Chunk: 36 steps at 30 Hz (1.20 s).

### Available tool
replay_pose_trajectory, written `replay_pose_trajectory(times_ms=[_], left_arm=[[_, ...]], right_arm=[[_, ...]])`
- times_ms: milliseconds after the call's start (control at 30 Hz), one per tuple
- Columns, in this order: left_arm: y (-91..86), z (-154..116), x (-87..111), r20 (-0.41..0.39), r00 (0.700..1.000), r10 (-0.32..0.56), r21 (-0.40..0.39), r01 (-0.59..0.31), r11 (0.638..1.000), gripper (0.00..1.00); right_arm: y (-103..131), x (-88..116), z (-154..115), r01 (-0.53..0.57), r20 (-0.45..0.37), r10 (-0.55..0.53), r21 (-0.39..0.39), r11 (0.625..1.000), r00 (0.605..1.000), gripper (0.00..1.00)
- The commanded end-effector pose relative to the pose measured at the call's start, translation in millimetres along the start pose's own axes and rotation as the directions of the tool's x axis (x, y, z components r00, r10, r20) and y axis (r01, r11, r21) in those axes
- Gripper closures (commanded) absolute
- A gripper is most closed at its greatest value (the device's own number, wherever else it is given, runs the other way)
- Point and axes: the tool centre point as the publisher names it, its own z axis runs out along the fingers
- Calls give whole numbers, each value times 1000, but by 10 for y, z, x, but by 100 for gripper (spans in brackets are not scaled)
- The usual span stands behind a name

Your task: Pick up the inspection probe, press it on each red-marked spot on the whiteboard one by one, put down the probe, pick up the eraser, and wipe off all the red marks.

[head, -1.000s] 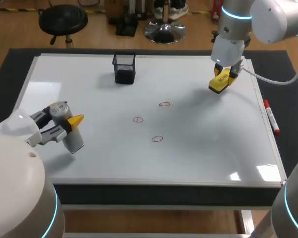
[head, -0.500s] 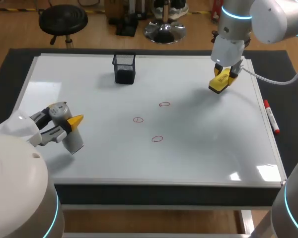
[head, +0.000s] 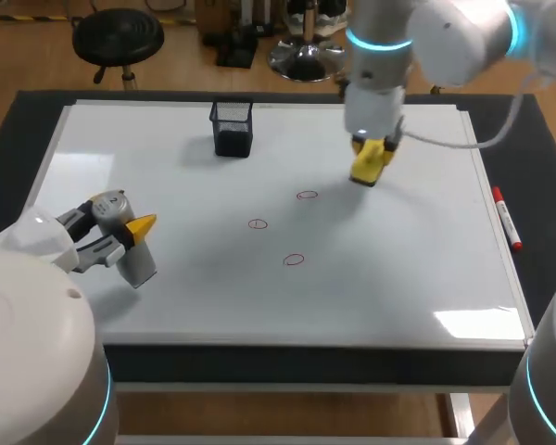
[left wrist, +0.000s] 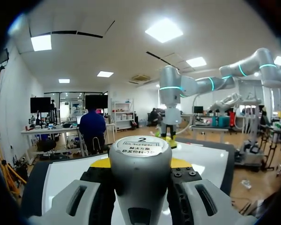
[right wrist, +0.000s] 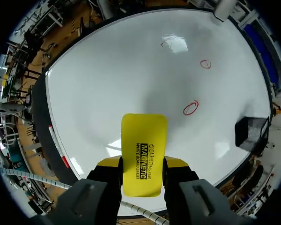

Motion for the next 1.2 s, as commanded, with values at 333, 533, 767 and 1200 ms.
replay_pose_trajectory(times_ms=[333, 533, 767, 1200], left_arm=[[-12, 44, 12, 11, 1000, 1, -4, -1, 1000, 100], [-12, 44, 12, 11, 1000, 1, -4, -1, 1000, 100], [-12, 44, 12, 11, 1000, 1, -4, -1, 1000, 100], [-12, 44, 12, 11, 1000, 1, -4, -1, 1000, 100]], right_arm=[[766, -745, 6, 205, -29, -204, 62, 977, 979, 100], [1018, -1051, 98, 281, -34, -280, 56, 958, 960, 100], [1265, -1299, 196, 330, -15, -329, 43, 943, 944, 100], [1482, -1623, 351, 382, 15, -382, 10, 924, 924, 100]])
